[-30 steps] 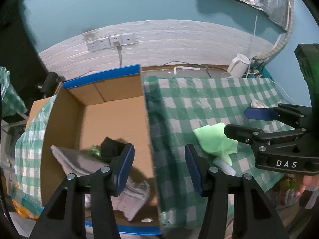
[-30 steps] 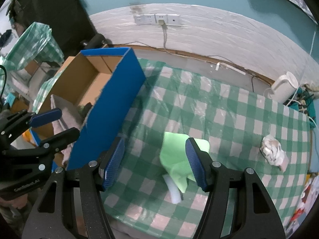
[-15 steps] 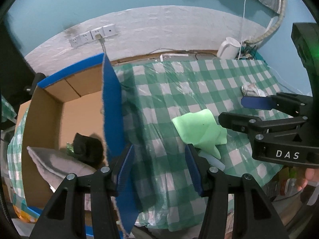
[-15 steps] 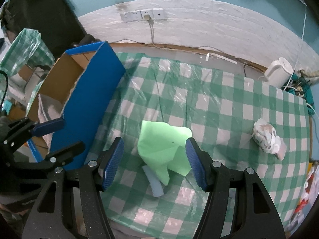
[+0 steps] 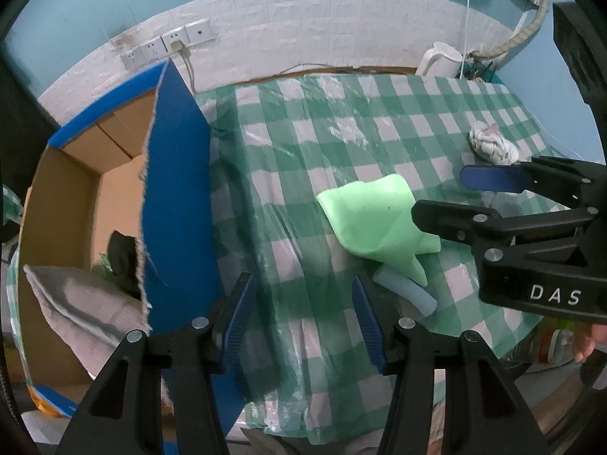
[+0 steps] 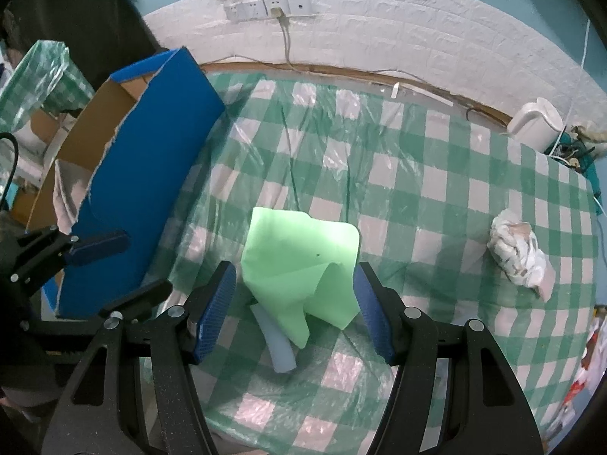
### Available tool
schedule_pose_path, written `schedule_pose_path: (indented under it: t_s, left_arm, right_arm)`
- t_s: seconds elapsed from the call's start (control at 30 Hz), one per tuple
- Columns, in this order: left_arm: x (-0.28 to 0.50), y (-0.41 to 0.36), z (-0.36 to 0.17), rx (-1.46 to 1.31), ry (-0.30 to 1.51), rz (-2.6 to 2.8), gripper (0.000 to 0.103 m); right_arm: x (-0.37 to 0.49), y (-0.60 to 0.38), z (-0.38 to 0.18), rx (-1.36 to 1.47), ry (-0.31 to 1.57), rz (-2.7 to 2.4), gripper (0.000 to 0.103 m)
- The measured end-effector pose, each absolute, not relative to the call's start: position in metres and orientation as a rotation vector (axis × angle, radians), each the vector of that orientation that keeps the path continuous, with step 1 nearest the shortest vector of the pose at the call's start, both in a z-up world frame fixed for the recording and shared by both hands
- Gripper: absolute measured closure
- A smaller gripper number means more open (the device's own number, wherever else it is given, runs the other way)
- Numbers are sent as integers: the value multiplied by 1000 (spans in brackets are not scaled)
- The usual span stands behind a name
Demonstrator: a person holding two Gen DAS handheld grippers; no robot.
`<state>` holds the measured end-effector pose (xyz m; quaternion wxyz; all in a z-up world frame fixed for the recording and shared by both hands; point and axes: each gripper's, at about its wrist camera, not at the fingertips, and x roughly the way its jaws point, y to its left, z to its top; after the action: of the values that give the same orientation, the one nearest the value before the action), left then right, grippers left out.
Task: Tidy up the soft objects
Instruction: 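Move both grippers back over the table toward the light-green cloth, then close the right gripper on the light-green cloth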
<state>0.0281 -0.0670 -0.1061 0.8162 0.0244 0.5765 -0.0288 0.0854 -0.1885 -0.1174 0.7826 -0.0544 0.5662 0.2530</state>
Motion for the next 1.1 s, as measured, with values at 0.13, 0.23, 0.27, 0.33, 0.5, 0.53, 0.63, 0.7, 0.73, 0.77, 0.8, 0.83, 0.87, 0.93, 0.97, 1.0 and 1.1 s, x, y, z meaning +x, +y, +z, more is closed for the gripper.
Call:
schedule_pose_path:
  t_s: [0.13, 0.23, 0.27, 0.33, 0.5, 0.53, 0.63, 0.7, 0.73, 0.77, 0.8, 0.83, 0.87, 0.93, 0.97, 1.0, 1.1]
  left_arm:
    - [29, -70, -116, 44, 1255, -64, 49]
    - [31, -69, -124, 43, 1267, -56, 48]
    - [32, -69, -125, 43, 1271, -55, 48]
    - [33, -67, -130, 40, 1279, -48, 48]
    - [31, -65, -140, 48, 1302, -47, 48]
    - [31, -64, -141, 48, 1306, -46, 48]
    - [31, -59, -143, 43, 1312, -42, 48]
    - [30, -55, -144, 38, 1315, -36, 48]
    - [30, -54, -145, 34, 1317, -34, 48]
    - [30, -52, -145, 30, 1321, -35, 48]
    - [30, -51, -146, 28, 1323, -35, 48]
    - [29, -51, -146, 29, 1326, -36, 48]
    - [29, -50, -147, 32, 1328, -37, 48]
    - [29, -50, -148, 37, 1332, -41, 48]
    - [28, -49, -148, 37, 1334, -41, 48]
    - [28, -49, -148, 36, 1335, -41, 48]
    - [29, -49, -150, 31, 1341, -45, 48]
  right_arm:
    - [85, -185, -126, -133, 1241, 553, 38]
    - [85, -181, -134, -145, 1257, 557, 38]
    - [85, -180, -137, -148, 1261, 558, 38]
    - [84, -178, -143, -153, 1273, 562, 38]
    - [82, -172, -154, -173, 1298, 573, 38]
    - [82, -171, -156, -175, 1302, 575, 38]
    - [84, -167, -162, -181, 1313, 580, 38]
    - [85, -164, -166, -189, 1319, 583, 38]
    - [86, -163, -168, -194, 1322, 585, 38]
    - [87, -160, -171, -203, 1326, 587, 38]
    - [87, -158, -174, -210, 1331, 588, 38]
    - [87, -156, -176, -217, 1335, 591, 38]
    - [87, -154, -180, -228, 1341, 592, 38]
    - [87, -151, -185, -252, 1346, 588, 38]
    - [87, -151, -186, -265, 1346, 585, 38]
    - [87, -150, -188, -276, 1343, 581, 38]
    - [87, -150, -192, -293, 1345, 582, 43]
